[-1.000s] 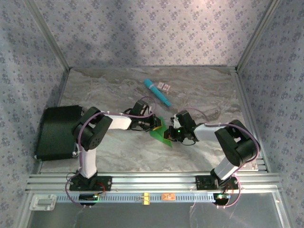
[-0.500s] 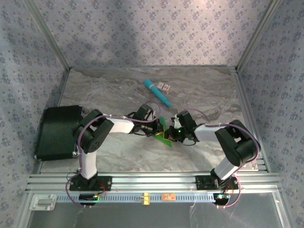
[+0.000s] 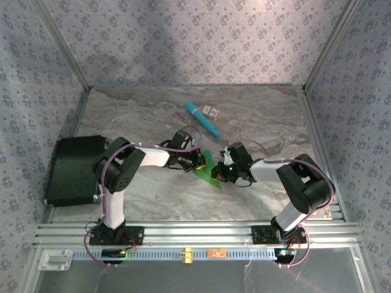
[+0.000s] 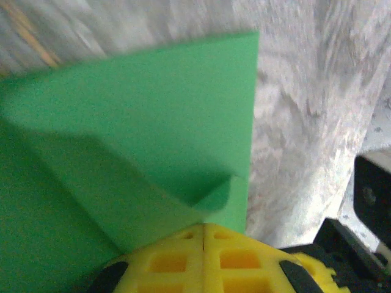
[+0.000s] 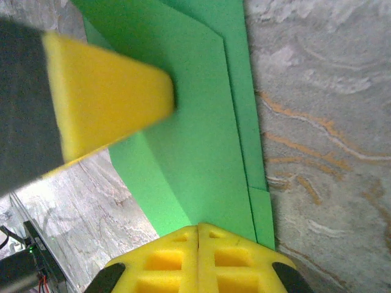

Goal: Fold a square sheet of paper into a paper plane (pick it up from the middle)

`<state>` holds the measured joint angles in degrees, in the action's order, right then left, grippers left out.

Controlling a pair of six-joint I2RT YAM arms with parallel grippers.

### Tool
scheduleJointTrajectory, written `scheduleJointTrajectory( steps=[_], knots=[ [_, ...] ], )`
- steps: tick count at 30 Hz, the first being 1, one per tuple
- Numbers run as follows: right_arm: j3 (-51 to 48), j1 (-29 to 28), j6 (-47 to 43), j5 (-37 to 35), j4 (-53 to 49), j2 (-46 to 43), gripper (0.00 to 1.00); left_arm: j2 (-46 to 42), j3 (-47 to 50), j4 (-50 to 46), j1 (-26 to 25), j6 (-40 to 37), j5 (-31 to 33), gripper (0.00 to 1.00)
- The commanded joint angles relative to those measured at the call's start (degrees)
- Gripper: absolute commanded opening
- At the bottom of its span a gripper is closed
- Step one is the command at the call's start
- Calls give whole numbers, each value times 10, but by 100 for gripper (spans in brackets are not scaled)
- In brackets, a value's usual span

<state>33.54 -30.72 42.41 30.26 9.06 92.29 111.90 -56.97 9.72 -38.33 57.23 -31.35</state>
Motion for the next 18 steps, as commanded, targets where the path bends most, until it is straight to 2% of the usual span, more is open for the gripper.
scheduleJointTrajectory(
  steps=[1,18],
  knots=[
    [-17,4,-15,-45,-92,18,0,19,-28,-53,24,-23,48,6],
    [-21,4,-18,-44,-91,14,0,46,-82,-123,86,-64,56,7]
  ],
)
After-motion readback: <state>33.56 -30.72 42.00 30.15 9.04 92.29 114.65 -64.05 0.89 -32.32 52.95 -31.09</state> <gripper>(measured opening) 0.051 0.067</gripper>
